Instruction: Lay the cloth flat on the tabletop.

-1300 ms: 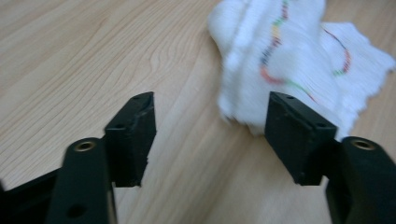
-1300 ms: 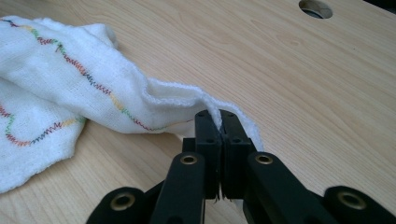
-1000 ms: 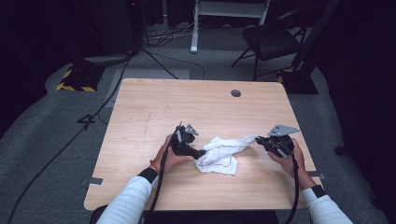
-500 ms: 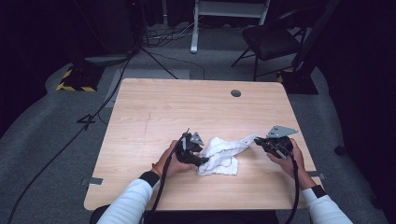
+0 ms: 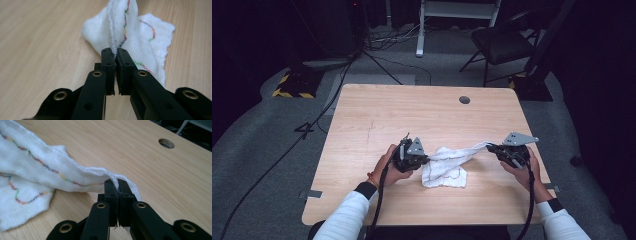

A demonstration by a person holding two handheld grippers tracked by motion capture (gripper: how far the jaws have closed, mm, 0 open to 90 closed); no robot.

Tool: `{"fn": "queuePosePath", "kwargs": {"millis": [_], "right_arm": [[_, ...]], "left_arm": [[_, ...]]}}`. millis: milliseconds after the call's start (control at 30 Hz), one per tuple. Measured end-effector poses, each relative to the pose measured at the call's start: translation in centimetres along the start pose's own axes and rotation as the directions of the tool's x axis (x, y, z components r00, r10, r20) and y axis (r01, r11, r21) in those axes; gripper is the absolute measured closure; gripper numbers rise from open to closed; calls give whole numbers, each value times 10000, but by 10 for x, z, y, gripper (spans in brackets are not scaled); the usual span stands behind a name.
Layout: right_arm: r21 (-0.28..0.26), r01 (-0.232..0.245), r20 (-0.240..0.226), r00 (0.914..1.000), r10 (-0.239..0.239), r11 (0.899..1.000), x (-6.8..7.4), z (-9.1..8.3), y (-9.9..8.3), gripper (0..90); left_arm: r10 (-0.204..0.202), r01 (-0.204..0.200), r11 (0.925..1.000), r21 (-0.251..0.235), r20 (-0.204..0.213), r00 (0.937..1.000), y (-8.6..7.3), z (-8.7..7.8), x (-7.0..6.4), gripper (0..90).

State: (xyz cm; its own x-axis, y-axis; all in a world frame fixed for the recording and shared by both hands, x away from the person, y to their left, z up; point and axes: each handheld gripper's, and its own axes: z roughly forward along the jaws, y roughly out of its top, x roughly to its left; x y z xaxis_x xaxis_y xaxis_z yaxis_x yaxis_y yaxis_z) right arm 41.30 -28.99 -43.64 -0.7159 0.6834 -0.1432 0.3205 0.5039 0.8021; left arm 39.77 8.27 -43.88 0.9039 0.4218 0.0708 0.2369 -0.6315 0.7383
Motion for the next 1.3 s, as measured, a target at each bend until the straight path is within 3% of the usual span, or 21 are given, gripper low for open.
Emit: {"fn": "queuePosePath", "kwargs": {"millis": [167, 367, 600, 833, 1100, 1233, 1300], "right_arm": [[-643, -53, -138, 9999, 44, 9979, 1, -13, 12, 880], [-1328, 167, -182, 9996, -193, 9910, 5, -31, 32, 881], [-1952, 478, -127, 9986, -512, 9796, 10, -49, 55, 881], [-2575, 557, 59, 9984, -561, 9647, 15, -73, 69, 881], [-2908, 775, 105, 9969, -778, 9536, 28, -100, 75, 881], [-3059, 827, 53, 9963, -852, 9485, 35, -113, 77, 881], [-3170, 869, 6, 9958, -914, 9444, 40, -121, 78, 881]], "left_arm": [[-100, 60, 9979, -642, -620, 9980, 8, -20, 6, 855], [-218, 48, 9902, -1398, -1206, 9925, 18, -46, 13, 855], [-128, -186, 9823, -1863, -1662, 9860, 34, -72, 16, 855], [260, -690, 9735, -2179, -1942, 9806, 46, -96, 10, 855], [632, -1157, 9608, -2519, -2071, 9763, 55, -121, -6, 855], [765, -1369, 9550, -2631, -2274, 9708, 58, -134, -17, 855], [901, -1544, 9543, -2559, -2464, 9650, 59, -139, -23, 855]]}}
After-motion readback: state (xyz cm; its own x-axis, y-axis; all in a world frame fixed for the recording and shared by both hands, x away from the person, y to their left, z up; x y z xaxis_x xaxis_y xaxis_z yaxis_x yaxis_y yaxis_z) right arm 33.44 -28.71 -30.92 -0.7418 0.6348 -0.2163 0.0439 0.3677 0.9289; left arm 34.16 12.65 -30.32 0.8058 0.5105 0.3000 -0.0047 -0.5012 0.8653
